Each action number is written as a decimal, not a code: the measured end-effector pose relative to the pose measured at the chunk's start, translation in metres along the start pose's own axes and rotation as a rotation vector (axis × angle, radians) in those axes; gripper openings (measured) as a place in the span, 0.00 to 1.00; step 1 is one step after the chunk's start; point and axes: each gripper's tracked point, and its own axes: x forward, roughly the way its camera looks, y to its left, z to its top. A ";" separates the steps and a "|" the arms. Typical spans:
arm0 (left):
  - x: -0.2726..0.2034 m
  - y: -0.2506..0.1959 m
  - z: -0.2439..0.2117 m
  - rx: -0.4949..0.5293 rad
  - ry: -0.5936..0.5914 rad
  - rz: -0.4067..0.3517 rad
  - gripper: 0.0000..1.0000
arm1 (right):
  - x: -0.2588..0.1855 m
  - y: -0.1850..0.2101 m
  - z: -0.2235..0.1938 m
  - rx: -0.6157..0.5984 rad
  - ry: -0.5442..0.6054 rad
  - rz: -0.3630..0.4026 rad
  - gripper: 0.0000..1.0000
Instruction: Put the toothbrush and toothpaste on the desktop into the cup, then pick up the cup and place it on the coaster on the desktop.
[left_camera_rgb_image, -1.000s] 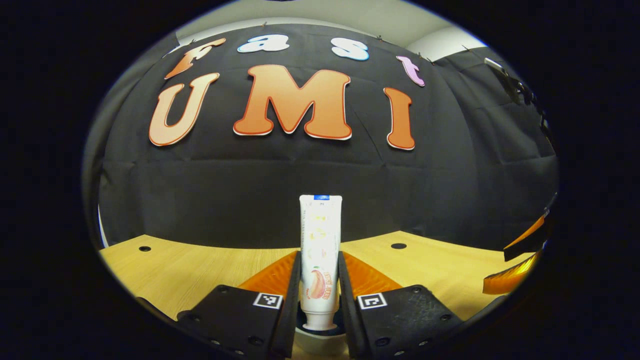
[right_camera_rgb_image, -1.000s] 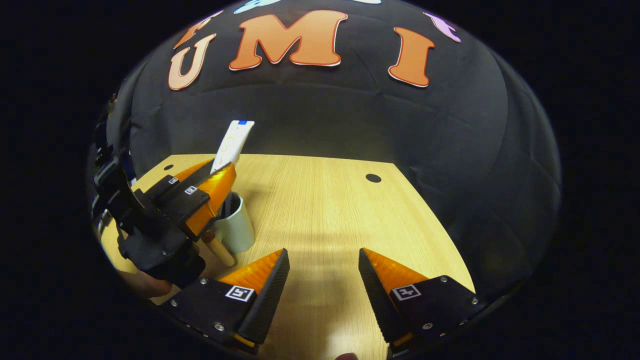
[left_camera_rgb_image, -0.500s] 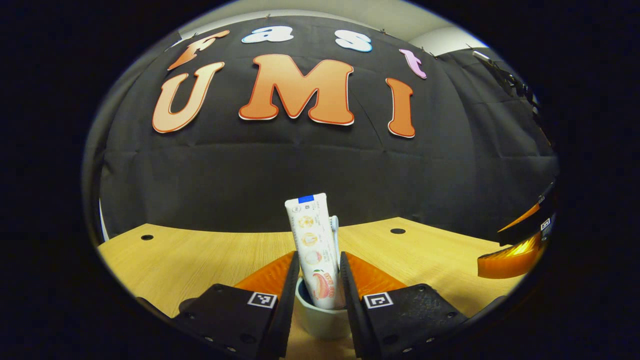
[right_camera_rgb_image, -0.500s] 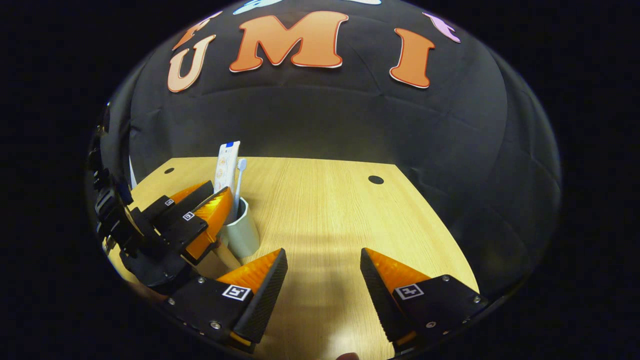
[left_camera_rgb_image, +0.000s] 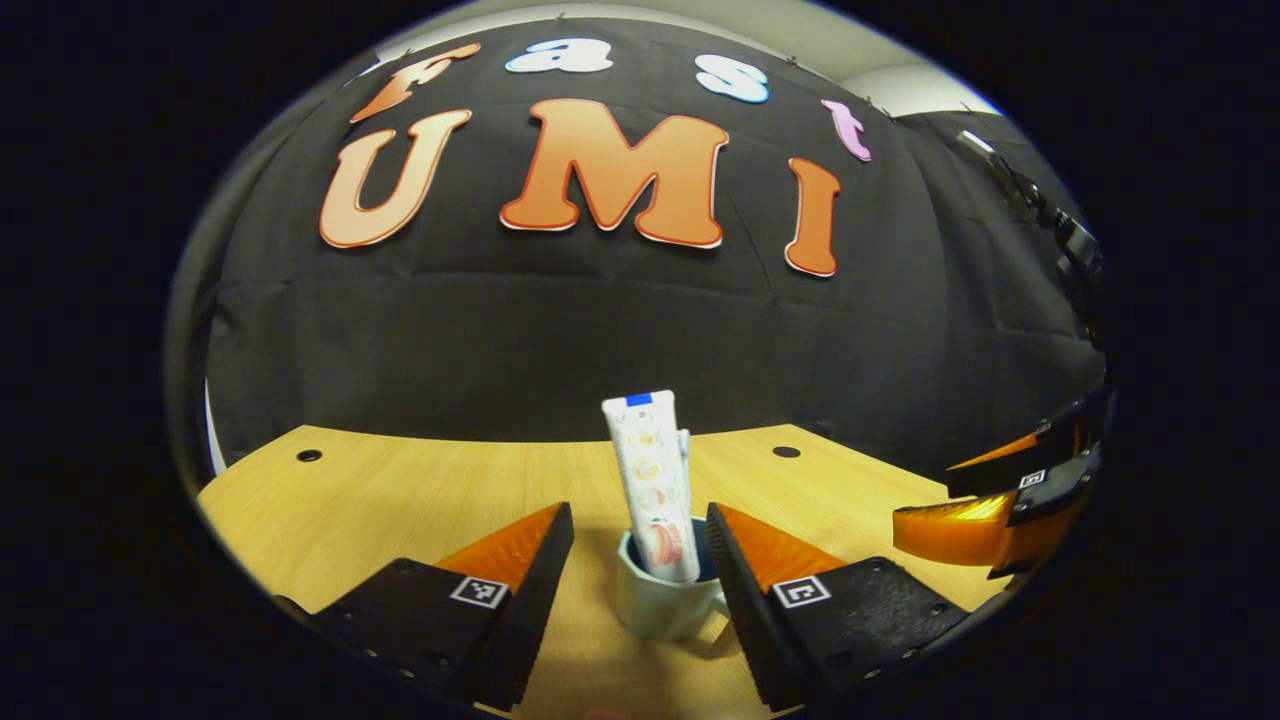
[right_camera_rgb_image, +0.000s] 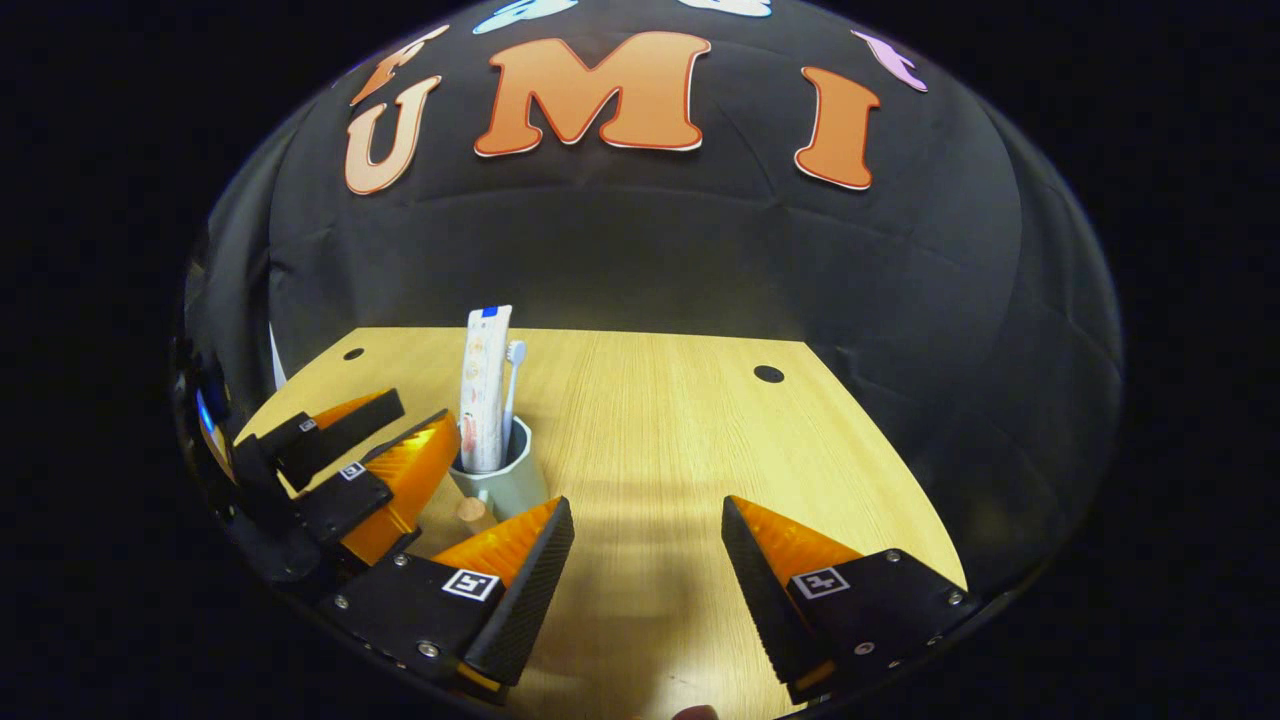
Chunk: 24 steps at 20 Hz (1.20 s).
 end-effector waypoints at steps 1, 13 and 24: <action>-0.006 0.012 0.006 -0.007 0.006 0.029 0.84 | -0.002 0.003 0.005 -0.003 -0.005 0.004 0.91; -0.086 0.136 0.085 0.015 0.005 0.258 0.97 | 0.008 0.091 0.034 -0.003 0.068 0.109 0.92; -0.122 0.196 0.112 0.007 0.019 0.320 0.97 | 0.051 0.120 -0.018 0.026 0.392 0.096 0.93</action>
